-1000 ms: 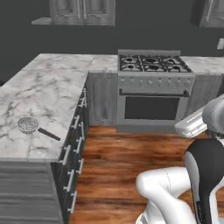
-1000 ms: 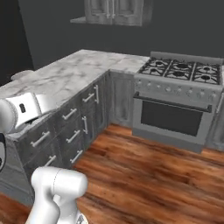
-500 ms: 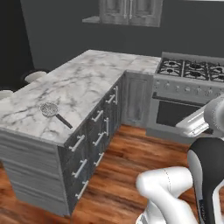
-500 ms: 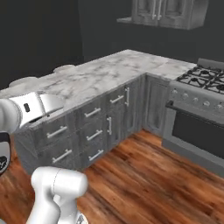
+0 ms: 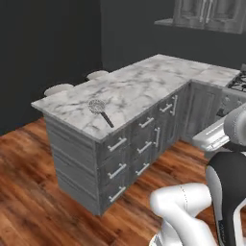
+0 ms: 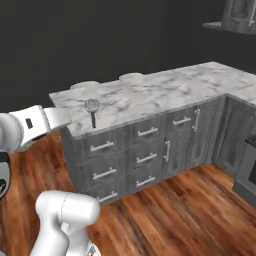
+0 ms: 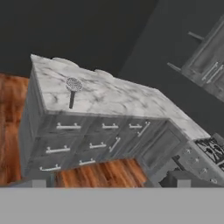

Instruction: Pick the strainer and strainer and place them in the sink. Then turn on the water.

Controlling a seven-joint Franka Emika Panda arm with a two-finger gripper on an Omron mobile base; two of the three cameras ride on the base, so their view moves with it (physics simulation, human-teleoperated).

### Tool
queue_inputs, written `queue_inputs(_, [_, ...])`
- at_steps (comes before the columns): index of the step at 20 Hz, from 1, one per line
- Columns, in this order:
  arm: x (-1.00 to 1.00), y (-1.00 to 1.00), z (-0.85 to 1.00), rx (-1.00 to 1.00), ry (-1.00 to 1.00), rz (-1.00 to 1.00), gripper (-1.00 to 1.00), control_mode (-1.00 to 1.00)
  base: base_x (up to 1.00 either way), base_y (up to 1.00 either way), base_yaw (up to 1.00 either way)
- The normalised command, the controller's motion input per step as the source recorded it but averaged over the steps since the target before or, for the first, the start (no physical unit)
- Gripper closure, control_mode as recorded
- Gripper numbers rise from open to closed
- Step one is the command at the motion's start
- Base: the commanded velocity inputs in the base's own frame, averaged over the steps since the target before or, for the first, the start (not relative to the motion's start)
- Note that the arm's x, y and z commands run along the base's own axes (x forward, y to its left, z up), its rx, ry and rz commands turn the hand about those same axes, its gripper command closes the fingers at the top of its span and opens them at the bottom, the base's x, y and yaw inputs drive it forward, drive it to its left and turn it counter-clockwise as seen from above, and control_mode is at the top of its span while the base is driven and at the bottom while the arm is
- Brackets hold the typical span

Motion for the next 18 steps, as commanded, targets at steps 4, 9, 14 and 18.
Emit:
queue_inputs(4, [0.00,0.00,0.00,0.00,0.00,0.00,-1.00,1.00,0.27,-0.67,0.48])
queue_inputs(9, [0.00,0.00,0.00,0.00,0.00,0.00,-1.00,1.00,0.59,-0.73,0.37])
queue_inputs(14, [0.00,0.00,0.00,0.00,0.00,0.00,-1.00,1.00,0.61,-0.73,0.27])
queue_inputs(18, [0.00,0.00,0.00,0.00,0.00,0.00,-1.00,1.00,0.47,-0.36,0.18])
